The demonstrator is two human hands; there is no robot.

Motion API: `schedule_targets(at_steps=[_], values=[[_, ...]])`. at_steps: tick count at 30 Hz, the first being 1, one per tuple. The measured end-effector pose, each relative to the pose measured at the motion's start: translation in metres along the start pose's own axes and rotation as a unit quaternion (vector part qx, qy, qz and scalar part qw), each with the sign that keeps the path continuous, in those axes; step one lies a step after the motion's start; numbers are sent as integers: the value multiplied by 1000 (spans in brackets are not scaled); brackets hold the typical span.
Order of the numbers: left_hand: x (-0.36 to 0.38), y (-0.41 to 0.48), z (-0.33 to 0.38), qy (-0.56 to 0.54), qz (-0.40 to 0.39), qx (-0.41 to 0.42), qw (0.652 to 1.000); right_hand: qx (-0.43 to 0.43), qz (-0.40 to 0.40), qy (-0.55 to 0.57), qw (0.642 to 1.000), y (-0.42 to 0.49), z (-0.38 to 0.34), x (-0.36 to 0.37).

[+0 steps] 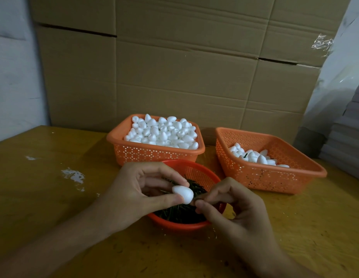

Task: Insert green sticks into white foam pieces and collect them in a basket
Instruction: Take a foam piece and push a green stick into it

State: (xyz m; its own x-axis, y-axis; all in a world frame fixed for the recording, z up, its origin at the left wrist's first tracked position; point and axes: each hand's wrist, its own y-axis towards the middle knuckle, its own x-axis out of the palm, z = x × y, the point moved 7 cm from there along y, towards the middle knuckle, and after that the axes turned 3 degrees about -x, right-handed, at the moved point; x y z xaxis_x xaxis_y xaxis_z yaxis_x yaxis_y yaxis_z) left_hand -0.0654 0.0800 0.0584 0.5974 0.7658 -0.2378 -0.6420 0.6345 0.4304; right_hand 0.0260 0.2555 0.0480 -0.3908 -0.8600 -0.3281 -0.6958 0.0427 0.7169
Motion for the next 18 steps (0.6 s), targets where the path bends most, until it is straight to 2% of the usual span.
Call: schedule_targets(at_steps=[12,18], values=[[-4,2,0,-25,1,7,1000,-16,4,-4,1000,0,-1,1],[0,1,1,-4,-11,21,1000,-23,-13,-42,999,-1,-2,3]])
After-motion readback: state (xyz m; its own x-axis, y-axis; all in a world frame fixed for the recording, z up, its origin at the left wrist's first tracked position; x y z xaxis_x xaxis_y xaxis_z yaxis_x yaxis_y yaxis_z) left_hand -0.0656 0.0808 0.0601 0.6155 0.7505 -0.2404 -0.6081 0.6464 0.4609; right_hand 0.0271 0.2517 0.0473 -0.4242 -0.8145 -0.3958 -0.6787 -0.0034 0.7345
